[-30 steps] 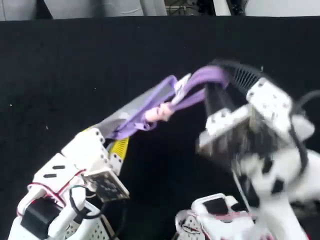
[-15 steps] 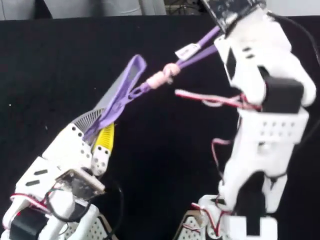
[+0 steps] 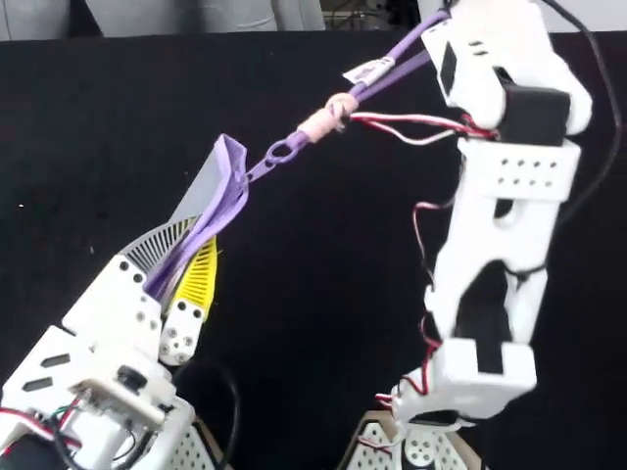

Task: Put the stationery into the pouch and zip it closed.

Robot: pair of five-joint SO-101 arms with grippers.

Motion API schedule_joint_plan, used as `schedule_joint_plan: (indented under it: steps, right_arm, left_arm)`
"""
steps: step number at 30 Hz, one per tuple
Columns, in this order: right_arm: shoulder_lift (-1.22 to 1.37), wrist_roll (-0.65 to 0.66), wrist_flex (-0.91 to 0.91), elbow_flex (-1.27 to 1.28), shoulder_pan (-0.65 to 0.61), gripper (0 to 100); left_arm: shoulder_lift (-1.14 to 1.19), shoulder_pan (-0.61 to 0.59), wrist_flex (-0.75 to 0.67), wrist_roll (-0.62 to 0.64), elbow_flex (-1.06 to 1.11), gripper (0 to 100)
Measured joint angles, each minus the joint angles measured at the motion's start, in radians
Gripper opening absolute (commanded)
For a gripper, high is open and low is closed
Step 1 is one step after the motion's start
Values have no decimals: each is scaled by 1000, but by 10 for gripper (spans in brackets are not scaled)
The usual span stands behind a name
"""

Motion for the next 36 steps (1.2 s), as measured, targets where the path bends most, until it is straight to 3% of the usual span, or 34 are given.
schedule_joint_plan:
  steps: [16, 19, 23, 31, 36]
  right_arm:
    - [462, 0, 0, -387, -8, 11]
    - [557, 43, 0, -428, -32, 11]
    - [721, 110, 11, -434, -17, 11]
    - [733, 181, 106, -499, -78, 11]
    - [732, 74, 163, -677, -87, 11]
  left_arm:
    - [18, 0, 9, 37, -120, 27]
    - [20, 0, 6, 44, -124, 27]
    - [-15, -11, -81, 75, -284, 27]
    - [9, -11, -89, 84, -275, 27]
    - [72, -11, -32, 84, -273, 55]
